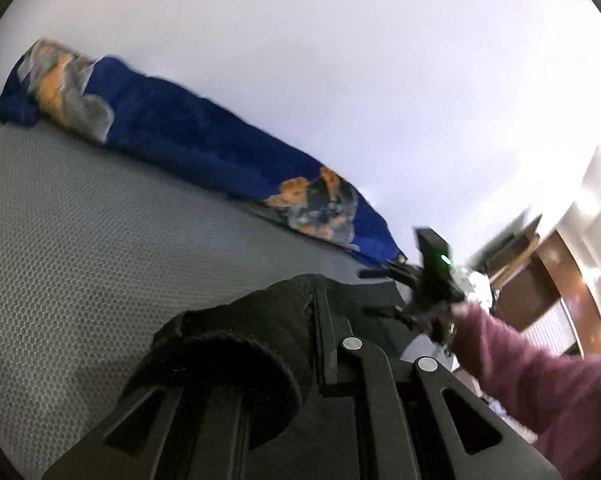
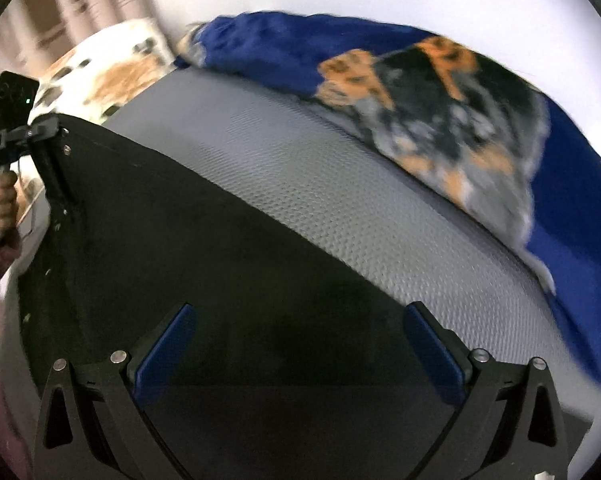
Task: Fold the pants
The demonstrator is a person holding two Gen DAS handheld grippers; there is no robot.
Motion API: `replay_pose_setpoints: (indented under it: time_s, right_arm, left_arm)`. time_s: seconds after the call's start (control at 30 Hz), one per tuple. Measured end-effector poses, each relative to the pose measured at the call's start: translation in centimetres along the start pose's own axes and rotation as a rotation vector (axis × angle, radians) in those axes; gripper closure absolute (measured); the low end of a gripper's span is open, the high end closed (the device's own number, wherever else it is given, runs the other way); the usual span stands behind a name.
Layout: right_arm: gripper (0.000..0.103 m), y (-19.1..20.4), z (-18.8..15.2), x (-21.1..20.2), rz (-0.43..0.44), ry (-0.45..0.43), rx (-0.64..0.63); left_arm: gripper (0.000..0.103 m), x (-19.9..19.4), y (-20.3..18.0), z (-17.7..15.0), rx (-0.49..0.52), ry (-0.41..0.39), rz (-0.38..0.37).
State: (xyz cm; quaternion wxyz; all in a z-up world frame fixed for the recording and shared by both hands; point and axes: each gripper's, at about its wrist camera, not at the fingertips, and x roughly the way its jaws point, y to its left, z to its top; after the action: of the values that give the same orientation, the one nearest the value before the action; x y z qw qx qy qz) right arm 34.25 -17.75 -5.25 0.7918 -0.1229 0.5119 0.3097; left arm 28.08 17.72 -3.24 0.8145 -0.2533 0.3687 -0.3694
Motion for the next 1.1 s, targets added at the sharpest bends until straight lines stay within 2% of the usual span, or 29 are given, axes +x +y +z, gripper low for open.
replay_pose_setpoints:
  time_s: [0.17, 0.3, 0.53, 0.6, 0.83, 0.9, 1.03, 1.1]
  right_arm:
    - [0.010, -1.5, 1.9, 1.9, 0.119, 0.102, -0.104]
    - [0.030, -2.8, 2.6, 3.4, 0.200, 0.192, -0.170]
    - [0.046, -5.9, 1.7, 5.0, 0.233, 0.300, -0.187]
    - [0.057, -6.5, 1.1, 5.1, 0.228, 0.326, -0.188]
    - [0.074, -6.6, -1.1, 4.4, 0.147, 0.325, -0.227]
    - [0.085, -6.3, -1.6, 4.2, 0.093, 0.320, -0.229]
    - [0.092, -5.1, -2.8, 3.1, -0.067, 0.269, -0.228]
    - [0.093, -3.5, -3.4, 1.8, -0.167, 0.202, -0.222]
  left_arm:
    - [0.094, -1.4, -1.4, -0.7, 0.033, -0.016, -0.029]
    - [0.094, -1.9, -1.0, -0.9, 0.006, -0.035, -0.017]
    - [0.094, -2.1, -0.8, -1.1, -0.002, -0.033, 0.025]
    - [0.094, -2.4, -0.7, -1.2, -0.004, -0.031, 0.034]
    - [0.094, -1.7, -0.1, -1.1, -0.013, -0.028, 0.067]
    - [0.094, -1.5, 0.1, -1.0, -0.012, -0.021, 0.083]
    - [0.094, -1.0, 0.6, -0.7, -0.014, -0.022, 0.119]
    - [0.094, -1.1, 0.7, -0.6, -0.011, -0.022, 0.131]
